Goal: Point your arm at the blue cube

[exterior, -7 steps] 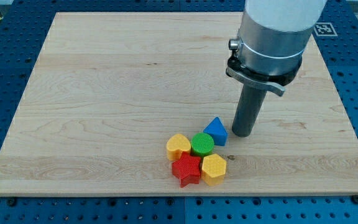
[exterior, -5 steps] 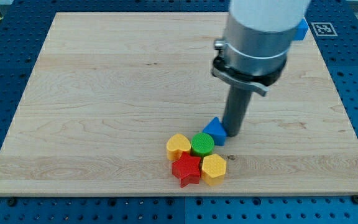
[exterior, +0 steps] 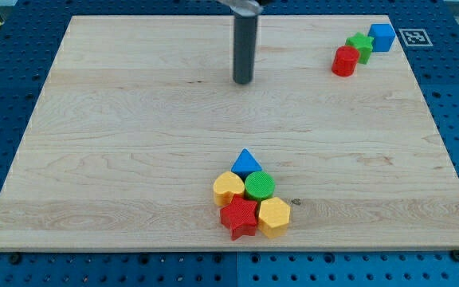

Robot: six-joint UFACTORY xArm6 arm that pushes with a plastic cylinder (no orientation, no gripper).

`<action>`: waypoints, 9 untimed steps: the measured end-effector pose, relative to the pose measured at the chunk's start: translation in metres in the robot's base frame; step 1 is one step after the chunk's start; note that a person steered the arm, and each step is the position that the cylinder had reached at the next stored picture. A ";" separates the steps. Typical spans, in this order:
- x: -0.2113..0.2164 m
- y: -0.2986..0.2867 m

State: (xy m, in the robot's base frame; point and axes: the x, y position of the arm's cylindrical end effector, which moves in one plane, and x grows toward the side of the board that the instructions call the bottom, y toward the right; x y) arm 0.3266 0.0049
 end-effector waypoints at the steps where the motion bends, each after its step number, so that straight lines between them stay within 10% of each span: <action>1: -0.073 0.004; 2: -0.135 0.075; 6: -0.136 0.289; 9: -0.135 0.312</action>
